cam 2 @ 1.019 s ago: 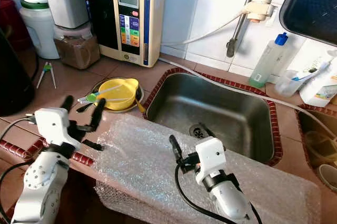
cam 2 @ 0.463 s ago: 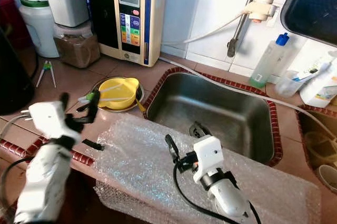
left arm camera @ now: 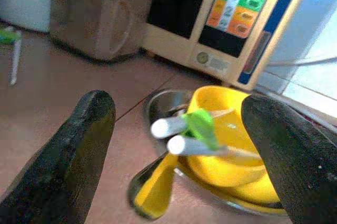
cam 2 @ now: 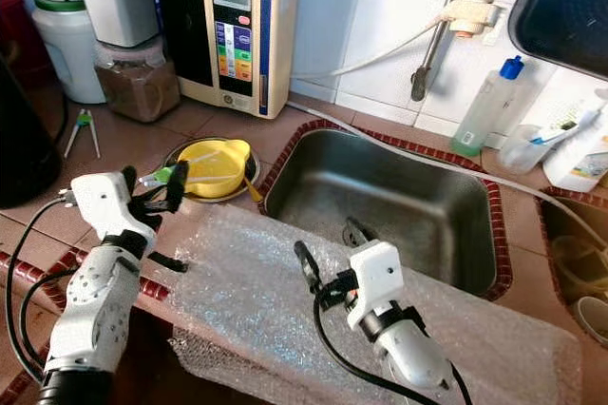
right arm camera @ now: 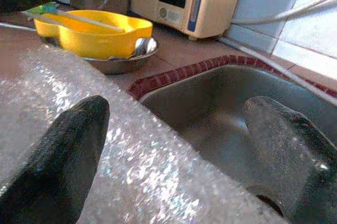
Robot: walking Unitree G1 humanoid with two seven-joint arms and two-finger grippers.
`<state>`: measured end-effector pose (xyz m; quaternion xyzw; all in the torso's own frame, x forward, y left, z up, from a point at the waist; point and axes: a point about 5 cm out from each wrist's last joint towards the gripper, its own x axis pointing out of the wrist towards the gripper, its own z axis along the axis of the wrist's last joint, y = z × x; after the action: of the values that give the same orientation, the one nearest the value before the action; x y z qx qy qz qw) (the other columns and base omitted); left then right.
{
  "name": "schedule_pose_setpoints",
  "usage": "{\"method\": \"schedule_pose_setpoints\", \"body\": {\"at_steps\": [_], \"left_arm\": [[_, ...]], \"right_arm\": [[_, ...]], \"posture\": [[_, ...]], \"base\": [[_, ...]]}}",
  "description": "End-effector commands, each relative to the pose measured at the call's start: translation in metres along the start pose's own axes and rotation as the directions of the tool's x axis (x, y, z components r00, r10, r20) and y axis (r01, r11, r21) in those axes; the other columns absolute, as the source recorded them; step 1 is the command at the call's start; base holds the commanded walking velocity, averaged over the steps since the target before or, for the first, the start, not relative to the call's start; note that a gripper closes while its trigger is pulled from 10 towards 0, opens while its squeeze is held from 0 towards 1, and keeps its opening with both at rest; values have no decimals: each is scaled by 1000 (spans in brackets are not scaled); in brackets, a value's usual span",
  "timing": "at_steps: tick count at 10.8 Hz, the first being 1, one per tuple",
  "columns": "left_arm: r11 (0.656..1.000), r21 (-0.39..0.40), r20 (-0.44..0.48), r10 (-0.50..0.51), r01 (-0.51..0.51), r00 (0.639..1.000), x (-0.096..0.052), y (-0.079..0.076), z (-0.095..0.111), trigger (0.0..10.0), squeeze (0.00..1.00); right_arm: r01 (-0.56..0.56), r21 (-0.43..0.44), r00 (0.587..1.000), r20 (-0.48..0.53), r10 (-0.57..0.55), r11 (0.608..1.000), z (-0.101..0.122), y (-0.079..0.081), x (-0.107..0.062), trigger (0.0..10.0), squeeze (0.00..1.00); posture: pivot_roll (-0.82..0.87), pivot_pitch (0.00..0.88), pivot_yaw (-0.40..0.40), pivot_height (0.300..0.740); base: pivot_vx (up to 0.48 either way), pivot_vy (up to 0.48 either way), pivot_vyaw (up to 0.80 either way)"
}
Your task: Kitchen organization
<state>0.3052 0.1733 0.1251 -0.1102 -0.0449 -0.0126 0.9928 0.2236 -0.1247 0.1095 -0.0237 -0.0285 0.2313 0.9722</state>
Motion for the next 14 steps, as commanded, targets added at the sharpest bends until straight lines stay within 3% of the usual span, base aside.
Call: {"method": "schedule_pose_setpoints", "body": {"at_steps": [1,3,4,5,6,14], "left_arm": [[1000,-20,-15,10,-10,1000,4,-2,-1,10000,0],[995,-91,-42,32,-36,999,7,-3,-6,10000,0],[996,-90,-38,25,-28,999,8,-3,-6,6902,0],[992,-123,-29,23,-27,999,11,-5,-4,2000,0],[991,-129,-25,27,-30,999,13,-5,-3,0,0],[977,-212,-33,19,-25,999,17,-5,-2,0,0]], "right_arm": [[-20,5,1000,21,19,1000,8,1,1,10000,0],[-57,39,998,20,56,998,9,5,3,10000,0],[-71,50,997,21,71,996,9,6,3,10000,0],[-97,97,995,13,96,991,9,9,3,10000,0],[-109,105,994,8,108,988,8,10,3,10000,0],[-96,99,995,-16,98,990,3,6,1,10000,0]], "posture": [[42,0,-70,740],[47,0,-73,740],[47,0,-73,740],[47,0,-73,740],[47,0,-73,740],[49,0,-67,740]], "base": [[0,0,0],[0,0,0],[0,0,0],[0,0,0],[0,0,0],[0,0,0]]}}
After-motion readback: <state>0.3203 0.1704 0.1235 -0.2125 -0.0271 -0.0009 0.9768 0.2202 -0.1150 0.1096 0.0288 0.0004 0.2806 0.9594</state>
